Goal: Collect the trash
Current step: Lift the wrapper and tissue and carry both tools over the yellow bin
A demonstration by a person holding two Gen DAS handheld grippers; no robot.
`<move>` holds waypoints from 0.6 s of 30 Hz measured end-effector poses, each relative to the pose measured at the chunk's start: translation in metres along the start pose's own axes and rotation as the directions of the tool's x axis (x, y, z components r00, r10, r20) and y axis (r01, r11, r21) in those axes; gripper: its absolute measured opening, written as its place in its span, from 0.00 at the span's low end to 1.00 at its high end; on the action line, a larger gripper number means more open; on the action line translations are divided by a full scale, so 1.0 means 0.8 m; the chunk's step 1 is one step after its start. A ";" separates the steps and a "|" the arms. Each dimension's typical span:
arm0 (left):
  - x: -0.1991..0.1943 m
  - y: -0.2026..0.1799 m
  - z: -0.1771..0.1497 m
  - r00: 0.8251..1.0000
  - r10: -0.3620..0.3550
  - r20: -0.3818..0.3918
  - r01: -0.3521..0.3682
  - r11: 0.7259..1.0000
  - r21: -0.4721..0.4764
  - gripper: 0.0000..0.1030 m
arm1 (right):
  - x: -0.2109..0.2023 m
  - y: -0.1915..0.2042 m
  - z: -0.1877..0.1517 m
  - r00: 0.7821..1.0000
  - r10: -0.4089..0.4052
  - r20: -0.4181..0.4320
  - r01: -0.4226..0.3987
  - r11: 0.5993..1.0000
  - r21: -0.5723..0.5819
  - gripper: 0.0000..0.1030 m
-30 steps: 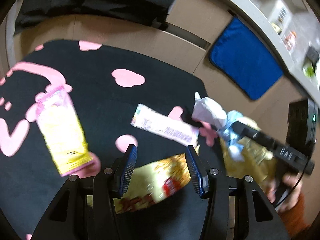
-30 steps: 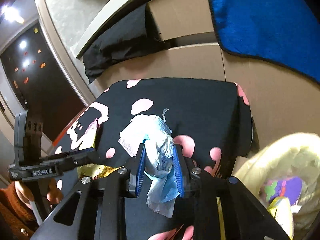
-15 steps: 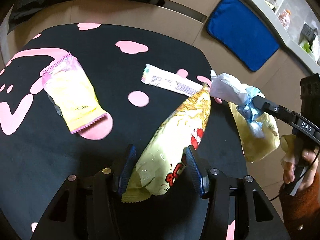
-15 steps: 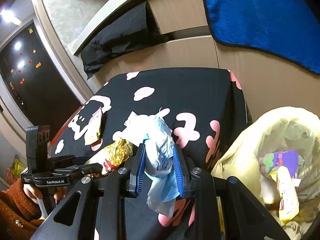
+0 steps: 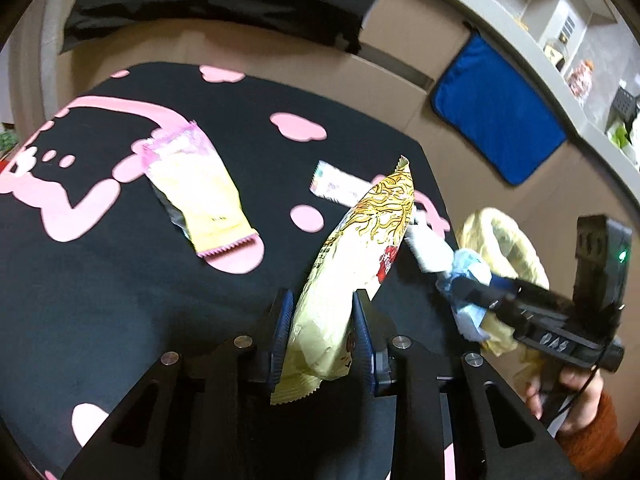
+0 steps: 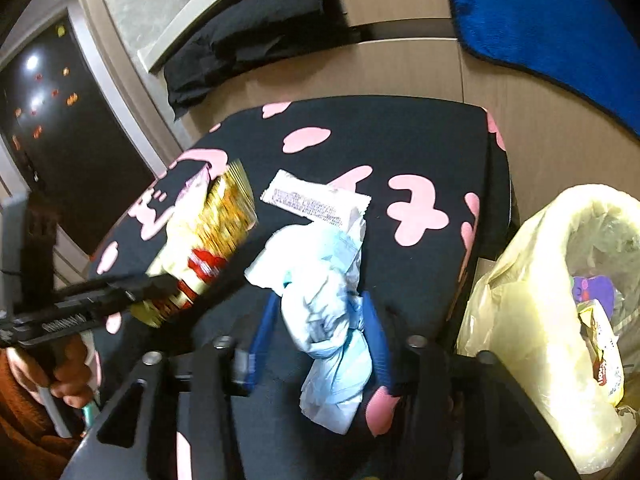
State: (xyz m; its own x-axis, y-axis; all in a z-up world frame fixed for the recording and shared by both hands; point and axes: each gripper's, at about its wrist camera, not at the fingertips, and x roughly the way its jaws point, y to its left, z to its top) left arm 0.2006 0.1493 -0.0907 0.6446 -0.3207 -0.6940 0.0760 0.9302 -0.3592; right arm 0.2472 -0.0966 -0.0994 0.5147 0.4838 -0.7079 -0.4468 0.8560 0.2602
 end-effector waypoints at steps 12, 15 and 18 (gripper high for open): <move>-0.057 -0.046 0.019 0.982 0.045 0.184 -0.056 0.997 0.059 0.31 | -0.044 0.018 0.014 0.996 -0.019 0.083 0.026 0.997 -0.075 0.30; -0.076 -0.072 0.029 0.967 0.040 0.251 -0.064 0.994 0.091 0.31 | -0.083 0.020 0.027 0.988 -0.029 0.153 0.042 0.995 -0.086 0.30; -0.094 -0.099 0.039 0.950 0.026 0.310 -0.066 0.991 0.119 0.31 | -0.123 0.023 0.039 0.976 -0.032 0.215 0.054 0.994 -0.098 0.30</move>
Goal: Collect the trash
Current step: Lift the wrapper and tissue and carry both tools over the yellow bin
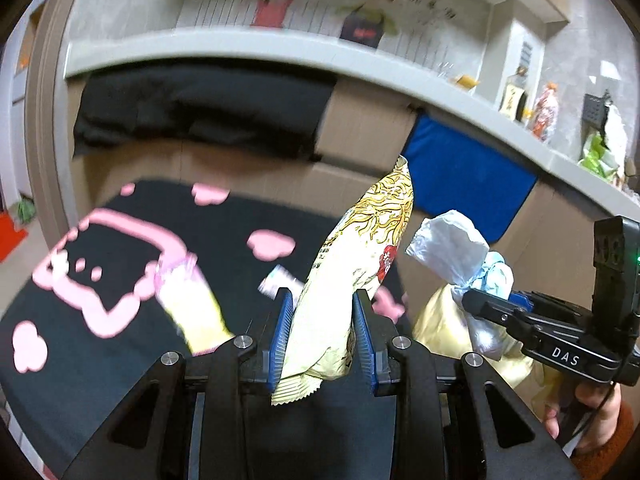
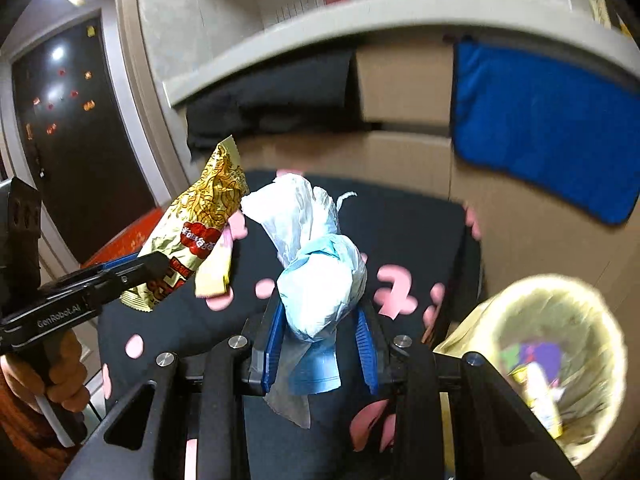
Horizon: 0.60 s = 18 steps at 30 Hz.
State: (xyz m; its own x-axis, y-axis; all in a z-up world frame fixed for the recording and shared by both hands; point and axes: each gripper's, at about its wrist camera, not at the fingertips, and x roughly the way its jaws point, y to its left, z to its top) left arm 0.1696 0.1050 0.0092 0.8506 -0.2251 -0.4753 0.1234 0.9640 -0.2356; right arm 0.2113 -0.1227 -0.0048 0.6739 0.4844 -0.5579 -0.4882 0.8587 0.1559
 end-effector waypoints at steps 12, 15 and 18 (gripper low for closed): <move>-0.009 -0.116 0.038 0.990 -0.102 0.102 0.092 0.991 0.095 0.31 | -0.108 -0.045 0.033 0.978 -0.133 0.163 0.136 0.991 -0.007 0.30; 0.002 -0.148 0.039 0.988 -0.133 0.084 0.122 0.985 0.123 0.31 | -0.130 -0.073 0.028 0.970 -0.161 0.181 0.156 0.987 0.041 0.30; 0.019 -0.179 0.034 0.985 -0.165 0.055 0.156 0.977 0.146 0.31 | -0.148 -0.101 0.020 0.961 -0.201 0.192 0.188 0.979 0.085 0.30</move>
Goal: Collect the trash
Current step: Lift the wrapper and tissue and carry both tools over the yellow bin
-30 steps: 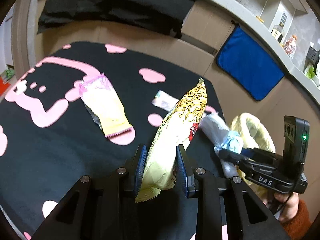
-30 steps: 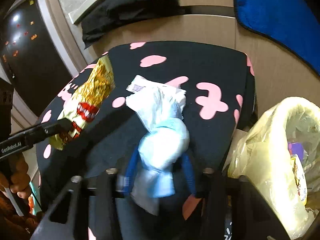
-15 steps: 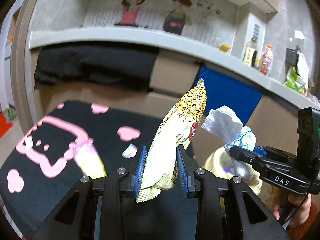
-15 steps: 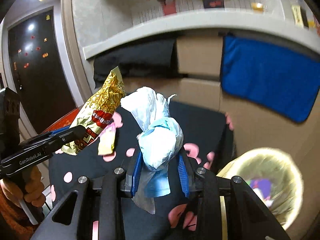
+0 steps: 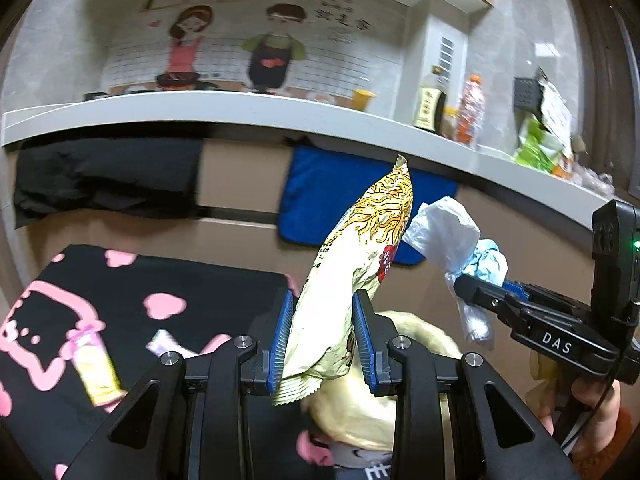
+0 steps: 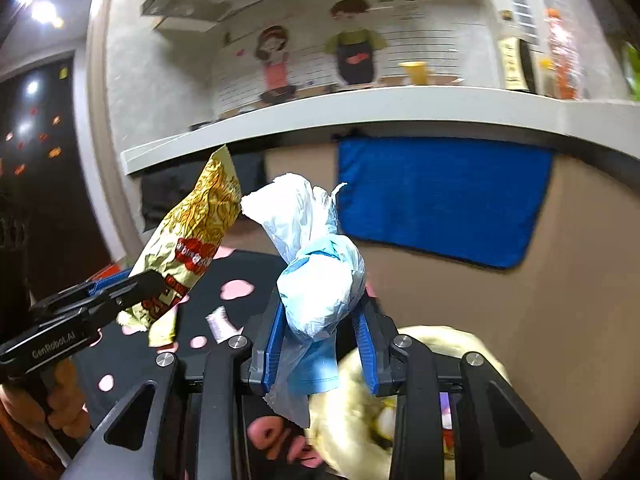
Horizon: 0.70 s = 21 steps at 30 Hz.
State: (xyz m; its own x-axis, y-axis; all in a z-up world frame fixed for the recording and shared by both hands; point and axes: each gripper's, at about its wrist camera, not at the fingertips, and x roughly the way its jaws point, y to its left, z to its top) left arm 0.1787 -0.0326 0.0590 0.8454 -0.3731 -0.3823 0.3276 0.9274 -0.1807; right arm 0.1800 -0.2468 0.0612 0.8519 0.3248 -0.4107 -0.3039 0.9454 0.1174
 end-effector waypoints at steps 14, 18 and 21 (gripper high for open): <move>0.121 -0.064 -0.053 0.974 -0.110 -0.197 0.117 0.993 0.027 0.31 | 0.003 -0.103 -0.041 0.993 -0.106 -0.051 0.112 0.986 0.125 0.30; 0.161 -0.070 -0.071 0.958 -0.125 -0.257 0.135 0.991 0.021 0.31 | 0.019 -0.123 -0.055 0.990 -0.120 -0.075 0.130 0.981 0.147 0.30; 0.187 -0.073 -0.078 0.948 -0.133 -0.290 0.144 0.989 0.016 0.31 | 0.032 -0.136 -0.065 0.988 -0.120 -0.100 0.135 0.977 0.164 0.30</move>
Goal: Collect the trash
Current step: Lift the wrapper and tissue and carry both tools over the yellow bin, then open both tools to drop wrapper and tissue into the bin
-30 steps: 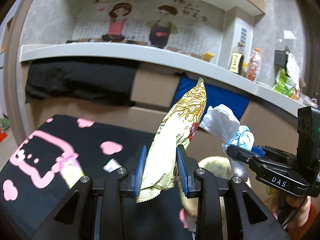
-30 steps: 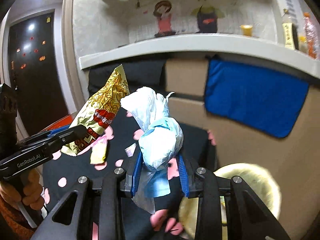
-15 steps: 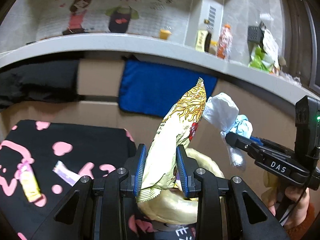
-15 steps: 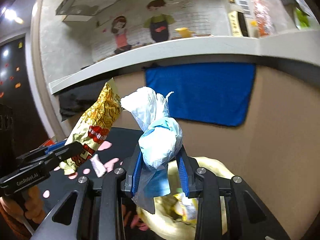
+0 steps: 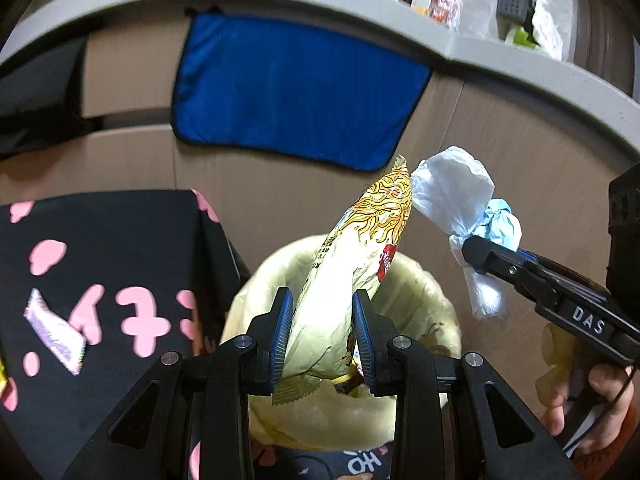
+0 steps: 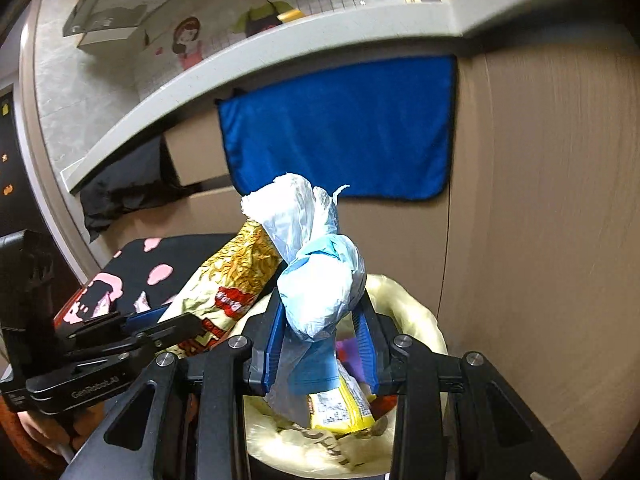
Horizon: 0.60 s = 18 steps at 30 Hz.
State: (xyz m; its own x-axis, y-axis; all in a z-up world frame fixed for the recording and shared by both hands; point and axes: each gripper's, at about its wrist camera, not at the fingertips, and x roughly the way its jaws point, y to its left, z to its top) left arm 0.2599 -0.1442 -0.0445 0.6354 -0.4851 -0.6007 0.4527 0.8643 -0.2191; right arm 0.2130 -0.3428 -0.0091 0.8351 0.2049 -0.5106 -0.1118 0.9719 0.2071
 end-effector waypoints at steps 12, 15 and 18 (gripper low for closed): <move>0.049 0.013 0.009 0.987 -0.155 -0.039 0.154 0.988 -0.032 0.49 | 0.032 -0.032 -0.014 0.997 -0.031 -0.065 0.033 0.999 0.036 0.30; 0.034 0.029 0.013 0.989 -0.145 -0.023 0.143 0.986 -0.083 0.50 | 0.041 -0.032 -0.016 0.997 -0.029 -0.078 0.033 0.999 0.039 0.30; 0.007 0.036 0.015 0.989 -0.145 0.004 0.145 0.984 -0.099 0.52 | 0.052 -0.026 -0.017 0.995 -0.021 -0.093 0.025 0.999 0.035 0.30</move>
State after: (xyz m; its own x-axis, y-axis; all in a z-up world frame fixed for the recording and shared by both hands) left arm 0.2845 -0.1238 -0.0449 0.5653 -0.6062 -0.5594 0.4758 0.7936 -0.3792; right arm 0.2427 -0.3525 -0.0464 0.7835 0.1941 -0.5903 -0.0723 0.9720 0.2237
